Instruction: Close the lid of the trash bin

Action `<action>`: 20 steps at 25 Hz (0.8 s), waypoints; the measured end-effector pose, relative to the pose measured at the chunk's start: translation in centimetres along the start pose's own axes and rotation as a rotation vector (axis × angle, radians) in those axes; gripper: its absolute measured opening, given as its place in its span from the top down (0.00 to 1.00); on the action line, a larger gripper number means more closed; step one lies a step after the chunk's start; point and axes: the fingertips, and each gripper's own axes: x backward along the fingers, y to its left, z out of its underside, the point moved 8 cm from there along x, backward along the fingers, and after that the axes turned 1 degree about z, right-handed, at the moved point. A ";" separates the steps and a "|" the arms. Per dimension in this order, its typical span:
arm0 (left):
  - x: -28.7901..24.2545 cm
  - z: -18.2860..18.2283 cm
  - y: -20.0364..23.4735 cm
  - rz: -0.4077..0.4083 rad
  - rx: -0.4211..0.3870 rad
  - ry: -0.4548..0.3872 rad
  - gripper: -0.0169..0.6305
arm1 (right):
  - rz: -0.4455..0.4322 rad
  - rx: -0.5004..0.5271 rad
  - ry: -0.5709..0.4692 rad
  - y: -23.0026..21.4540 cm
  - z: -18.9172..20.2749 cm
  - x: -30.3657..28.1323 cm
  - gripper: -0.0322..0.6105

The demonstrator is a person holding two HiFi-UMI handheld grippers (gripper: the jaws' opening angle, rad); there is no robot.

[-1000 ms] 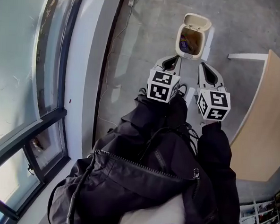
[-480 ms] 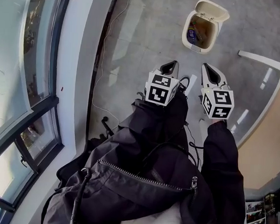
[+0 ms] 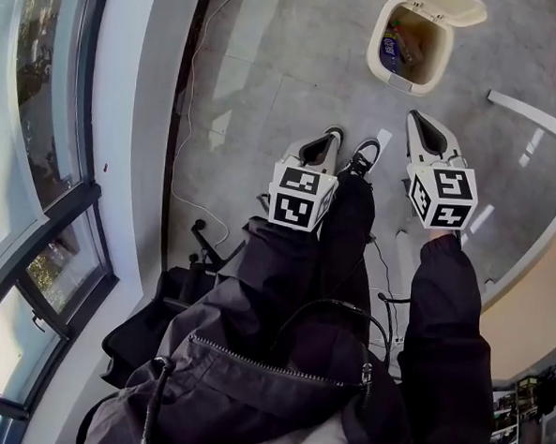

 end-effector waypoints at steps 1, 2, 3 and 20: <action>-0.2 0.5 0.4 -0.005 0.005 0.007 0.98 | 0.001 0.003 0.000 -0.3 0.2 -0.5 0.95; -0.3 1.0 0.8 -0.011 0.011 0.014 0.98 | 0.002 0.007 0.001 -0.6 0.3 -1.1 0.95; -0.4 1.3 1.2 -0.018 0.018 0.020 0.98 | 0.001 0.012 0.004 -0.8 0.3 -1.7 0.95; -1.1 2.4 3.0 -0.037 0.063 0.054 0.98 | 0.124 0.169 -0.085 -13.3 -11.6 -8.3 0.95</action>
